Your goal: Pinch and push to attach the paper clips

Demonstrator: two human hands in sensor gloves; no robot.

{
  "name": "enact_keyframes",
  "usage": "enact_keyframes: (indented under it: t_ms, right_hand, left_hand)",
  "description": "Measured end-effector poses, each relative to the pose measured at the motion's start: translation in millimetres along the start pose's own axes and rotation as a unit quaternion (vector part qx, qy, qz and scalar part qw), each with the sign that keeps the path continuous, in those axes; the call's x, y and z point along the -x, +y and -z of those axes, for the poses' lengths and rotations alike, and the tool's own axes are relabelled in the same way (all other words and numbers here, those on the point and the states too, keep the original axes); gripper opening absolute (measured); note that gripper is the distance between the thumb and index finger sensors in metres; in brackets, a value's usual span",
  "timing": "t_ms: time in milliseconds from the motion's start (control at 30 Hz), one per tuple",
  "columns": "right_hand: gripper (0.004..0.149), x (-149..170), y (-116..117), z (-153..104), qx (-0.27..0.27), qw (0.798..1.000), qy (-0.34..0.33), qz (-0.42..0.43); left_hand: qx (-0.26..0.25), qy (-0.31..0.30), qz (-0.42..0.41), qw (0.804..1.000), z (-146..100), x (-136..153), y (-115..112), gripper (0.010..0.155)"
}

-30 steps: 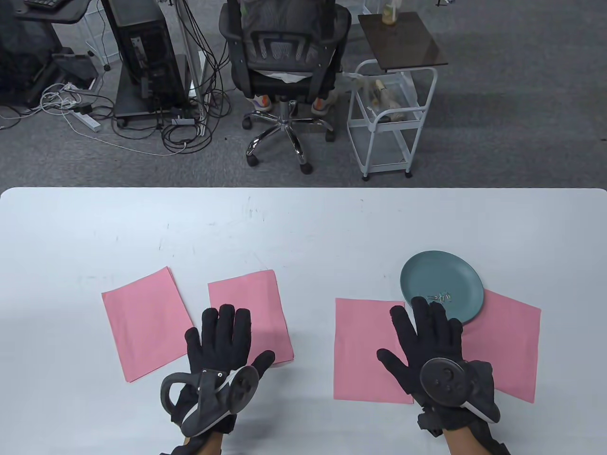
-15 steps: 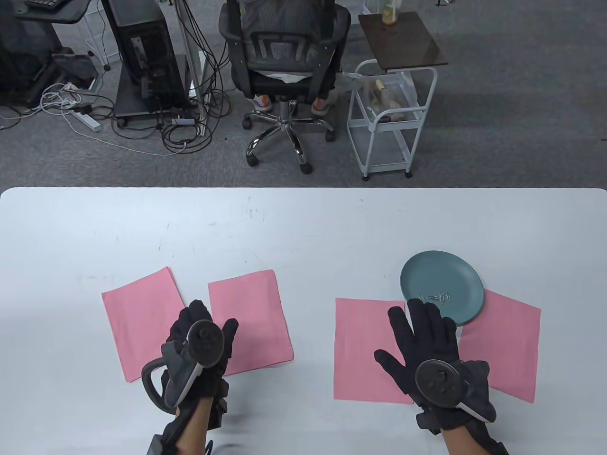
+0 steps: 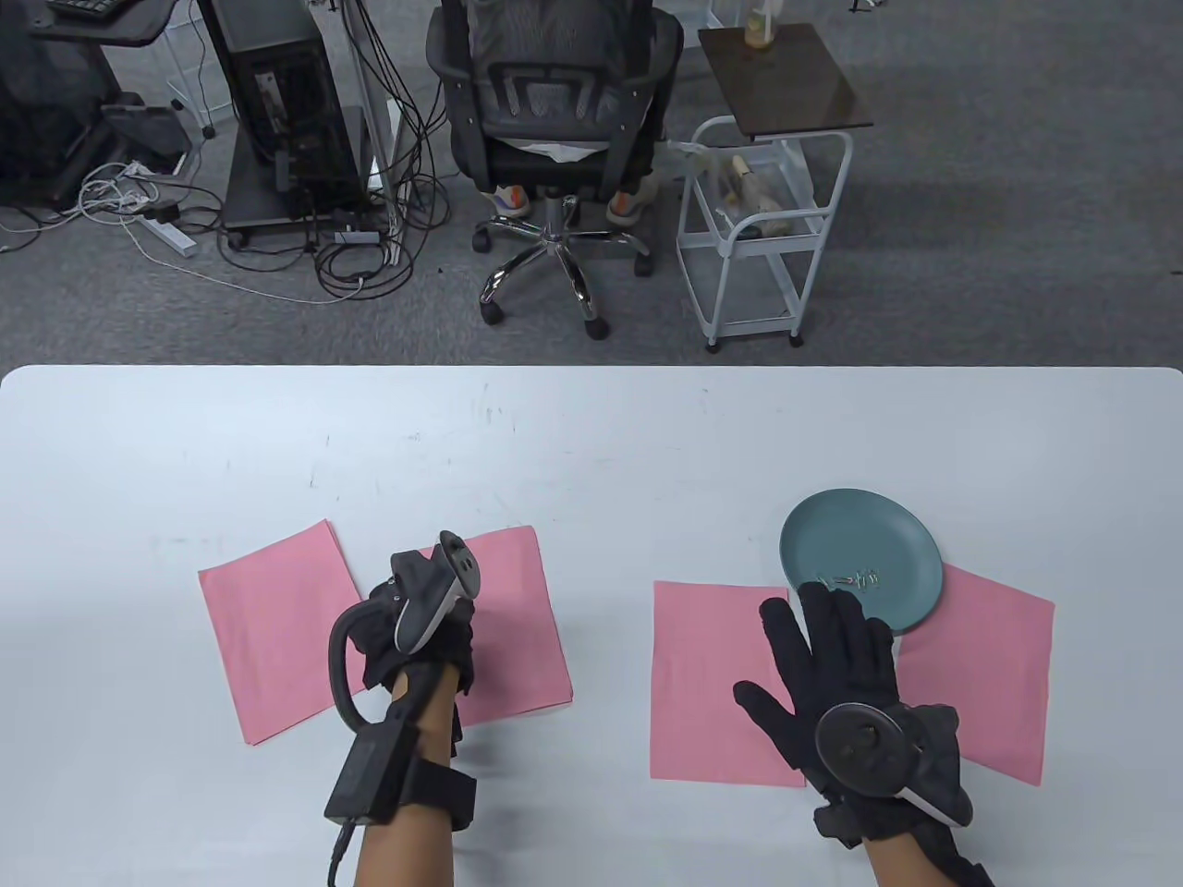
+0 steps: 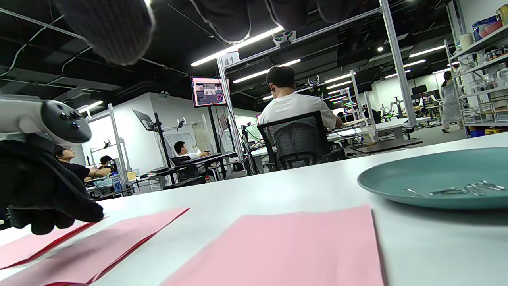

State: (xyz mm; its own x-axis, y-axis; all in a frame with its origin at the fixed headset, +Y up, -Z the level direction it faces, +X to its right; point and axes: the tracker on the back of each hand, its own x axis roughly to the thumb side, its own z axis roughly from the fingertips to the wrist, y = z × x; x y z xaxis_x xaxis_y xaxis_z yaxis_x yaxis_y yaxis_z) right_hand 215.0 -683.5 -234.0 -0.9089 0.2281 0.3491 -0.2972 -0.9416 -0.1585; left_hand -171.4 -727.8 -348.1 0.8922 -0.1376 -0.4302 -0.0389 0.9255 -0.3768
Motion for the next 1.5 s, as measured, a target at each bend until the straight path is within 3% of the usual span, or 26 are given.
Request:
enact_keyframes:
  t_ms: [267, 1133, 1500]
  right_hand:
    - [0.080, -0.2, -0.7, -0.1, 0.000, 1.000, -0.001, 0.000]
    - [0.079, -1.8, -0.6, -0.2, -0.001, 1.000, -0.003, -0.001]
    - [0.078, -3.3, -1.2, -0.7, 0.003, 1.000, -0.008, 0.002]
  left_hand:
    - [0.070, 0.023, 0.052, 0.996, 20.7, -10.9, -13.1, 0.087]
    - [0.049, 0.040, -0.061, 0.996, 27.3, -11.4, -17.8, 0.079]
    - [0.016, 0.047, -0.124, 0.991, 23.3, -10.5, -22.0, 0.064]
